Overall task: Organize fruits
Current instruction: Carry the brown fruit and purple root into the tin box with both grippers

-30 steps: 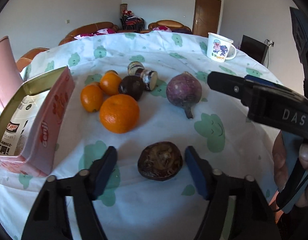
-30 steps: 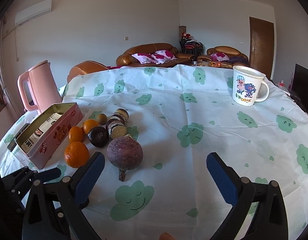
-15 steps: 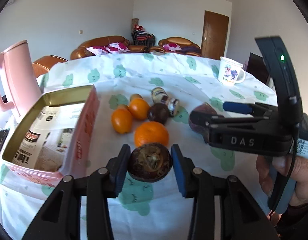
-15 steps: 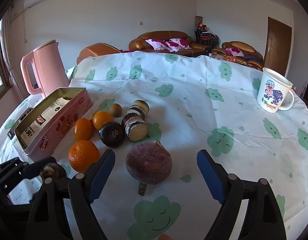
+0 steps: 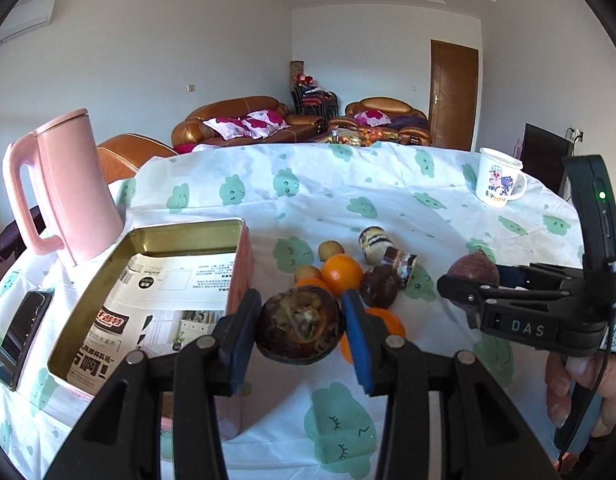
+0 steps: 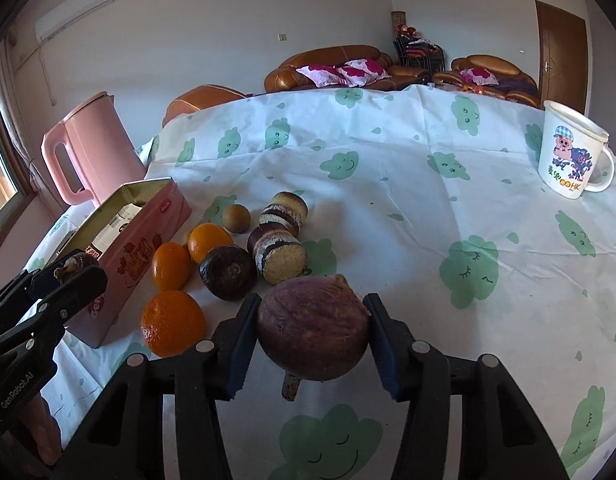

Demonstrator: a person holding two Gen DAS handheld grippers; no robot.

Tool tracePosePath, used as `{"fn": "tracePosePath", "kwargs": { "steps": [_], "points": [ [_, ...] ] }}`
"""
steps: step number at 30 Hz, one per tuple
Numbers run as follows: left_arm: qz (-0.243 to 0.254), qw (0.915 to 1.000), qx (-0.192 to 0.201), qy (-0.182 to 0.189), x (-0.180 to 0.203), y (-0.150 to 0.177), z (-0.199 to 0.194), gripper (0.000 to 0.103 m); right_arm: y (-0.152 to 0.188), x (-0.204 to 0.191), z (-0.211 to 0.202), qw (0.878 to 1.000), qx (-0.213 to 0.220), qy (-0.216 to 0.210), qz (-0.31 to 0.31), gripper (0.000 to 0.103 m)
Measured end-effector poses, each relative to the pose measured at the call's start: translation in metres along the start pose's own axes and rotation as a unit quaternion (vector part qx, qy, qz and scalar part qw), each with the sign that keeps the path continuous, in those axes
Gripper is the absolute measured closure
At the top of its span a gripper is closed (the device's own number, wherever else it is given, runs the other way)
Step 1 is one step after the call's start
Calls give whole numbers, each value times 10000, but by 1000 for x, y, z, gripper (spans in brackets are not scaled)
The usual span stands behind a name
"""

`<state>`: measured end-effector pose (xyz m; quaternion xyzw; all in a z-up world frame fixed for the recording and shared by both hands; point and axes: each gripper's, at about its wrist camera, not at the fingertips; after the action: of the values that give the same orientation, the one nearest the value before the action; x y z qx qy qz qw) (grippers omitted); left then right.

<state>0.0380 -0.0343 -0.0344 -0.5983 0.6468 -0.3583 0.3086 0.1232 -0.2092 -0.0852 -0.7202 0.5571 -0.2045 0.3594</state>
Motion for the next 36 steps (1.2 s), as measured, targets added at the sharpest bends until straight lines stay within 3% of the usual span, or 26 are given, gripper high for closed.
{"fn": "tracePosePath", "kwargs": {
  "steps": [13, 27, 36],
  "points": [
    [-211, 9985, 352, -370, -35, -18, -17, 60, -35, -52, -36, 9940, 781, -387, -654, 49],
    [-446, 9947, 401, -835, -94, -32, -8, 60, -72, -119, -15, 9853, 829, -847, -1229, 49],
    [-585, 9941, 160, -901, -125, -31, 15, 60, -84, -154, 16, 9820, 711, -1080, -1379, 49]
  ]
}}
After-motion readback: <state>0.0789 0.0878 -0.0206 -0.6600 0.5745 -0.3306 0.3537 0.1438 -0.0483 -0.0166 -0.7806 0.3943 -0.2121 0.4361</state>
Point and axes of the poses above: each gripper's, at about its wrist camera, not at the fingertips, and z roughly the way its jaws point, x to its right, y to its underside, and after that the axes turned 3 degrees about -z, right-handed
